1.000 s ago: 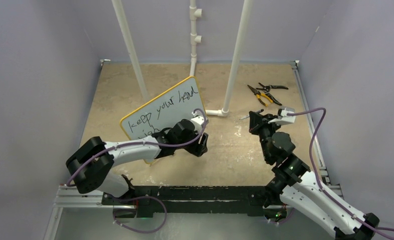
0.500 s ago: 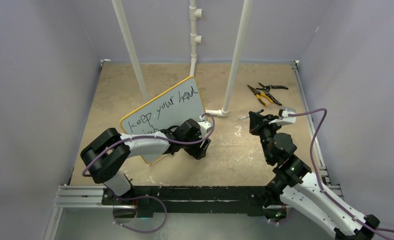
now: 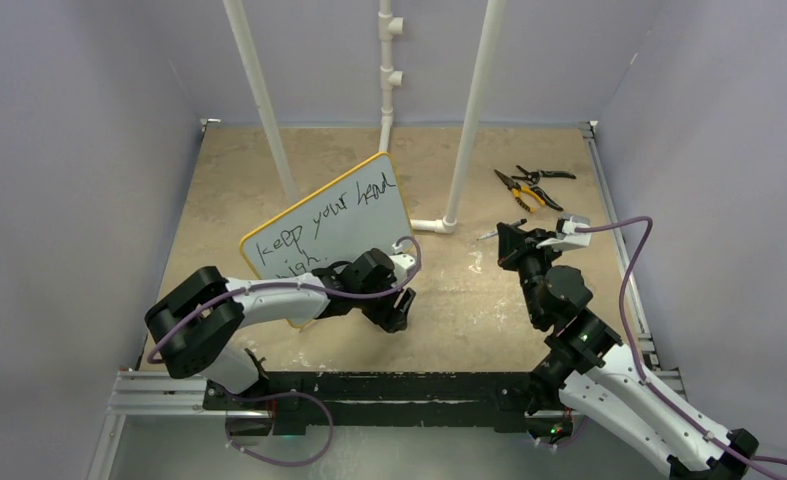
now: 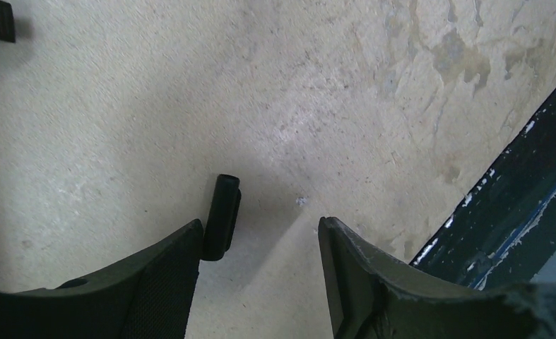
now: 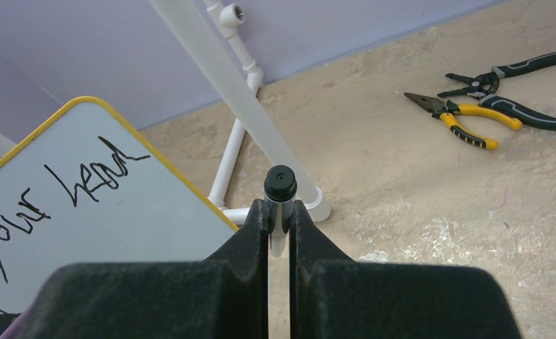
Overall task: Write a sentence on the whiteboard
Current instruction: Pick up the pen cap.
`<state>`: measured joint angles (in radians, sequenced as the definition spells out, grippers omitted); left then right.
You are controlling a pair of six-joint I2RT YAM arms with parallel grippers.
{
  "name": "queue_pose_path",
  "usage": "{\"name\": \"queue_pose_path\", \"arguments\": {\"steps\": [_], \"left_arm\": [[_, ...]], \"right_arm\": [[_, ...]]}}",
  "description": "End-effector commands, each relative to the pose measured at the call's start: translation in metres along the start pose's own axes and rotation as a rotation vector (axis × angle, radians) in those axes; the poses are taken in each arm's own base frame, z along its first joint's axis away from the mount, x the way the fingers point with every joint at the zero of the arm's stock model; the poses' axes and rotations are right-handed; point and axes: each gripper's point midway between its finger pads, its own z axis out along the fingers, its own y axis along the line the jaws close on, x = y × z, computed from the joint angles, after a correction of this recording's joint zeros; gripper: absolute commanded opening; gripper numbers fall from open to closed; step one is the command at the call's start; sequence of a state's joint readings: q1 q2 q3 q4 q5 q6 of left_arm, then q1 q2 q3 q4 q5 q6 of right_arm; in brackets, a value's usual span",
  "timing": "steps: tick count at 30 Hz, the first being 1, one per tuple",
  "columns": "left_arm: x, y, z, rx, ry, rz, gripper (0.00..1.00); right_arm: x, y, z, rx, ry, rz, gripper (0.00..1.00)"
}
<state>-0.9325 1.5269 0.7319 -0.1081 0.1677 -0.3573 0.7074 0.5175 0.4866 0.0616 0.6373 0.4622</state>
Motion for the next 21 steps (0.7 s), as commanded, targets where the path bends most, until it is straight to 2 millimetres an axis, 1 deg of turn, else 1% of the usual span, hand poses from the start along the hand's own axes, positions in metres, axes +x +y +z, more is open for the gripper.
{"name": "queue_pose_path", "arguments": {"steps": [1,4,8,12,16,21], "left_arm": [[0.004,-0.008,-0.008,0.002,-0.006,-0.016,0.59],[0.006,0.006,-0.008,-0.100,0.005,0.005,0.56],[0.006,0.016,-0.009,-0.208,0.004,0.040,0.51],[0.005,0.019,-0.009,-0.279,0.005,0.059,0.45],[0.009,0.017,-0.005,-0.289,0.013,0.070,0.34],[0.011,0.015,-0.002,-0.297,0.020,0.104,0.33]], "right_arm": [[-0.006,0.003,0.001,-0.008,-0.020,0.000,0.00],[-0.006,0.003,0.001,-0.008,-0.019,0.001,0.00],[-0.005,0.002,0.001,-0.006,-0.018,0.001,0.00],[-0.005,0.002,0.001,-0.002,-0.019,0.002,0.00],[-0.005,0.001,0.001,-0.001,-0.019,0.003,0.00],[-0.004,0.000,0.001,0.005,-0.018,-0.002,0.00]]}}
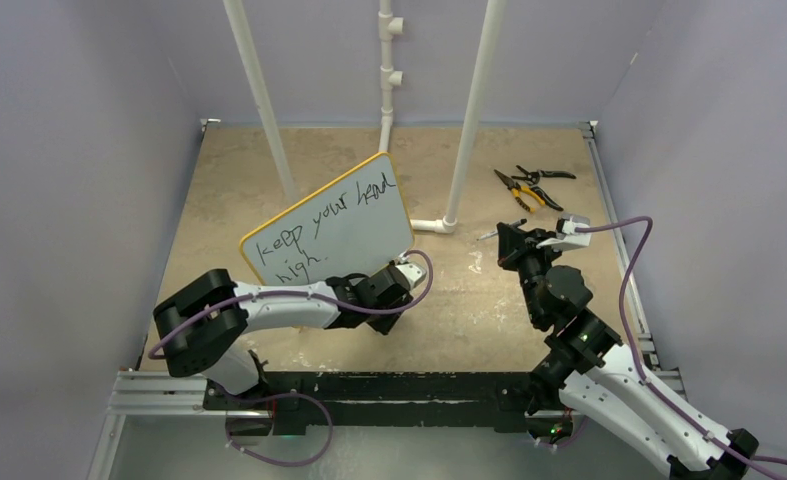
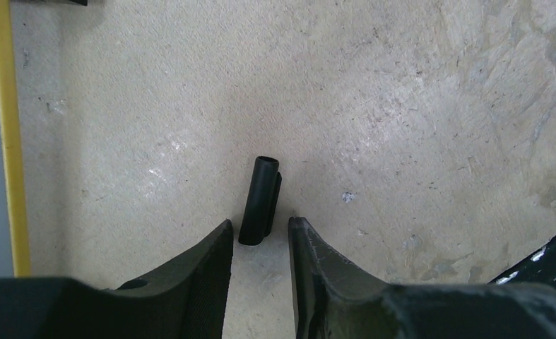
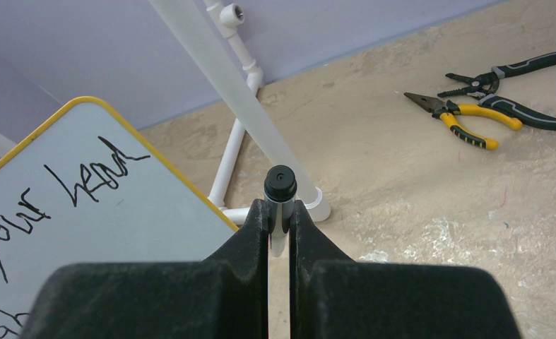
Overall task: Write a sentence on the whiteboard
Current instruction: Pick up the pen cap.
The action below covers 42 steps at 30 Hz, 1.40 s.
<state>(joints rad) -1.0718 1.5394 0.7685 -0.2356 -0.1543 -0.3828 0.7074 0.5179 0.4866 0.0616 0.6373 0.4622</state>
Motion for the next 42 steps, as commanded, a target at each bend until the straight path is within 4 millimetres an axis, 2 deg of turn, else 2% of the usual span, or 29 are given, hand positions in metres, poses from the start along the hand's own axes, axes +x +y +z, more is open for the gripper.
{"name": "queue_pose_path", "arguments": {"steps": [1,6,9,12,13,17,21,25,30,36,42], "left_arm": [[-0.005,0.000,0.002,-0.032,-0.003,0.021,0.33],[-0.003,-0.003,0.006,-0.013,0.008,0.045,0.29],[0.003,-0.006,0.007,0.008,0.015,0.048,0.17],[0.008,-0.004,0.006,0.006,0.008,0.043,0.02],[0.009,-0.003,0.005,0.006,-0.005,0.037,0.00],[-0.001,-0.006,-0.002,0.051,-0.119,0.007,0.00],[-0.028,-0.016,-0.019,0.138,-0.313,-0.025,0.00],[-0.032,-0.028,-0.039,0.250,-0.430,0.001,0.00],[-0.026,-0.032,-0.058,0.328,-0.505,0.012,0.00],[-0.027,-0.036,-0.076,0.382,-0.555,0.022,0.00],[-0.024,-0.037,-0.079,0.401,-0.567,0.039,0.00]], "right_arm": [[-0.004,0.000,0.001,0.004,-0.019,-0.002,0.00],[-0.005,0.001,0.001,0.001,-0.019,0.004,0.00],[-0.004,0.003,-0.001,-0.010,-0.007,0.007,0.00],[0.003,0.010,-0.002,-0.055,0.025,0.004,0.00],[0.005,0.013,-0.003,-0.073,0.039,0.004,0.00],[0.017,0.030,-0.006,-0.159,0.104,0.025,0.00],[0.044,0.049,-0.015,-0.275,0.219,0.064,0.00],[0.073,0.070,-0.031,-0.411,0.342,0.143,0.00],[0.103,0.077,-0.049,-0.478,0.474,0.214,0.00],[0.116,0.093,-0.063,-0.580,0.554,0.296,0.00],[0.119,0.100,-0.064,-0.620,0.567,0.317,0.00]]}}
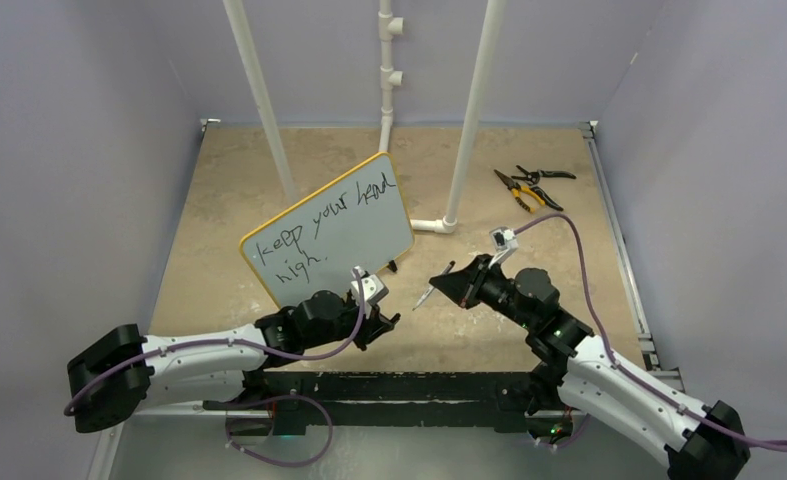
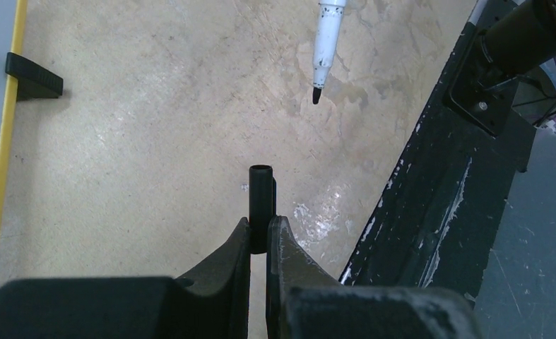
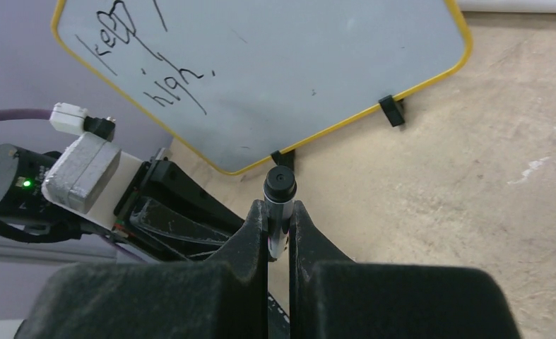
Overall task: Write a sentence on the whiteboard
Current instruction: Pick up the pen cap, then close the whiteboard marker.
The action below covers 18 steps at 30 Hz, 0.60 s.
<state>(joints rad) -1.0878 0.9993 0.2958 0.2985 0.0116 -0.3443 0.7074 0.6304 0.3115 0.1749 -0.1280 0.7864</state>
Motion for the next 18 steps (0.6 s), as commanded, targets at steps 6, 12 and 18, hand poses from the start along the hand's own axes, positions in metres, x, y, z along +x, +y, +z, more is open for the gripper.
{"name": "queue_pose_path", "arguments": {"steps": [6,12,18], "left_arm": [[-0.014,-0.017,-0.002,0.094,-0.065,0.040,0.00],[-0.014,-0.019,-0.003,0.109,-0.067,0.043,0.00],[-0.016,-0.020,-0.004,0.112,-0.071,0.043,0.00]], "right_arm": [[-0.004,0.022,0.013,-0.115,0.005,0.015,0.00],[0.002,0.019,0.016,-0.109,0.027,0.032,0.00],[0.006,0.020,0.015,-0.120,0.041,0.037,0.00]]}}
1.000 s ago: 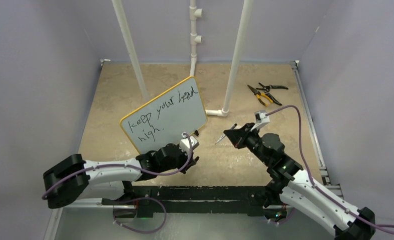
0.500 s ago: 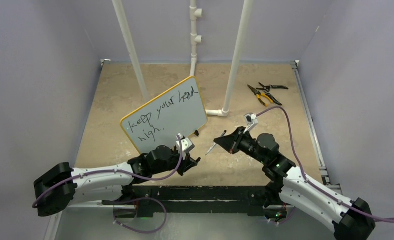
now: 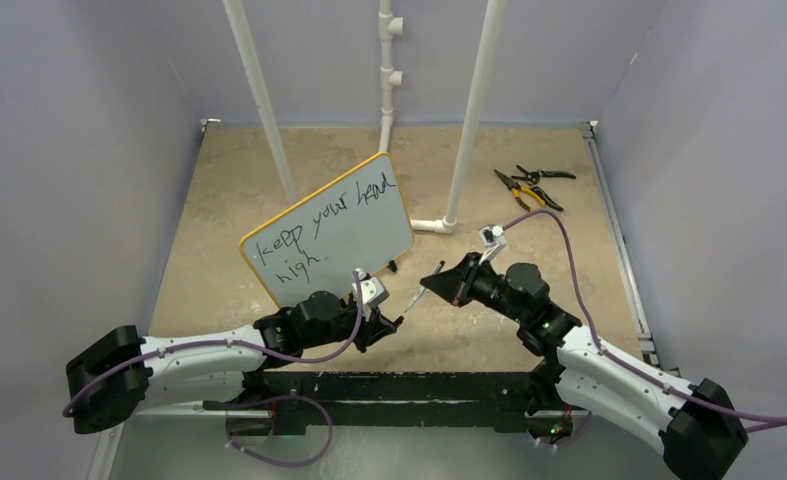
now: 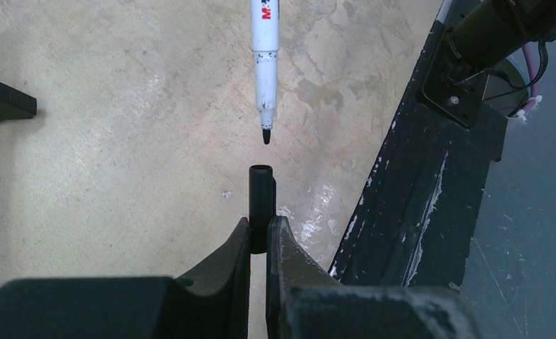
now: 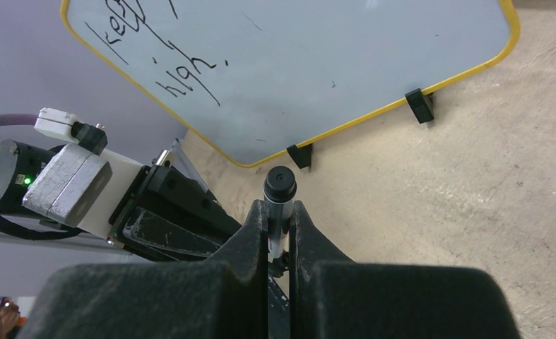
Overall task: Write a sentence on the whiteboard
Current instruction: Close the whiteboard marker.
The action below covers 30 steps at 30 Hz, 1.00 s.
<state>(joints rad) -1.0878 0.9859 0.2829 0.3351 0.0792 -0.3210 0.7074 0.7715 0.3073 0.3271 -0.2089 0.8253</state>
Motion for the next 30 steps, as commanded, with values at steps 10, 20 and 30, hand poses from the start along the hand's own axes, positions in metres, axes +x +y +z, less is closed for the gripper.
{"name": "queue_pose_path", "arguments": {"steps": [10,20,30], "left_arm": [[-0.018,-0.006,-0.003,0.026,-0.075,0.023,0.00],[-0.018,-0.007,-0.003,0.030,-0.074,0.021,0.00],[-0.022,-0.008,-0.004,0.032,-0.088,0.020,0.00]], "right_arm": [[0.003,0.007,0.004,-0.053,0.017,0.001,0.00],[0.005,0.010,0.004,-0.067,0.027,0.007,0.00],[0.012,0.007,0.004,-0.067,0.049,0.016,0.00]]}}
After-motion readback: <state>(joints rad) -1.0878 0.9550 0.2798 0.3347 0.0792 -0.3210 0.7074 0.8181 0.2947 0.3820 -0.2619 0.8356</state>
